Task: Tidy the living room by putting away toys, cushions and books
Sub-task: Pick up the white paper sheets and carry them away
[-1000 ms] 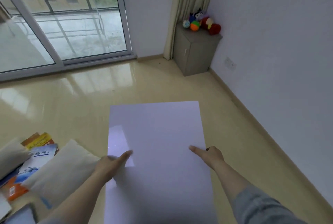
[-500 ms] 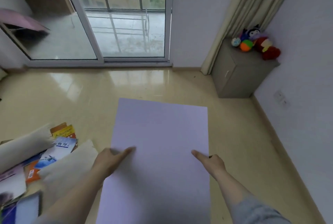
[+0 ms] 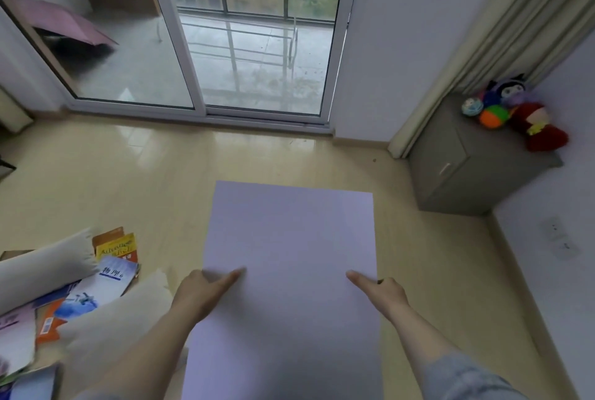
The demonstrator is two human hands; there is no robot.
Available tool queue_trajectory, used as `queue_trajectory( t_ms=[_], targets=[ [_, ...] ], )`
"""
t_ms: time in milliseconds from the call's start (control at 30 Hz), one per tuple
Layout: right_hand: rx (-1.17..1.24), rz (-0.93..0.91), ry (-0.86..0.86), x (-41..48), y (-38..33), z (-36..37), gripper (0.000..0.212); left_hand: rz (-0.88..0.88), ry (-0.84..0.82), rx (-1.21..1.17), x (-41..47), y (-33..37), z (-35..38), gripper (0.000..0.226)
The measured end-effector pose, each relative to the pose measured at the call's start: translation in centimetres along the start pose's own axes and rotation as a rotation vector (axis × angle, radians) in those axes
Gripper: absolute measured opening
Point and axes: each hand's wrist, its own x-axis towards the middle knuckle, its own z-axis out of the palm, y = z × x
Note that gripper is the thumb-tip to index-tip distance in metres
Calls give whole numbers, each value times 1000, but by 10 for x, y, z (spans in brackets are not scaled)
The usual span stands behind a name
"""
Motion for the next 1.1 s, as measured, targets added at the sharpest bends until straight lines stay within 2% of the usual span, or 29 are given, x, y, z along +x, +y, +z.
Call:
queue_trajectory(
  t_ms=[167, 267, 367, 500, 600, 667, 733, 800, 833, 867, 933, 1000, 1067, 1100],
  targets=[
    [-8, -24, 36, 41, -82, -3, 121, -19, -12, -43, 68, 40, -35, 102],
    [-32, -80, 49, 61, -129, -5, 114, -7, -8, -32, 96, 57, -51, 109],
    [-55, -81, 36, 89, -176, -4, 99, -24, -14, -50, 126, 73, -66, 94],
    [-122, -111, -2, 121, -213, 0, 102, -69, 11, -80, 155, 92, -76, 89],
    [-159, -162, -65, 150, -247, -4, 78, -114, 46, -121, 183, 107, -78, 93],
    [-169, -184, -101, 166, -273, -9, 65, -138, 65, -150, 195, 118, -80, 88],
    [-179, -206, -143, 183, -300, -14, 73, -154, 91, -176, 206, 134, -82, 71],
    [-198, -233, -135, 205, -325, -16, 114, -172, 121, -190, 221, 152, -86, 57],
    [-197, -238, -134, 215, -334, -19, 127, -170, 134, -202, 227, 162, -88, 54],
    [-197, -233, -146, 224, -344, -21, 123, -167, 144, -212, 233, 171, -91, 57],
    [-227, -215, -163, 243, -363, -22, 105, -203, 183, -226, 252, 182, -98, 81],
    [-246, -226, -171, 256, -377, -18, 108, -226, 206, -221, 270, 180, -102, 105],
    [-293, -236, -182, 270, -400, -9, 114, -274, 217, -230, 281, 182, -110, 105],
    [-299, -253, -201, 271, -410, -4, 109, -279, 224, -228, 284, 183, -113, 98]
  ],
)
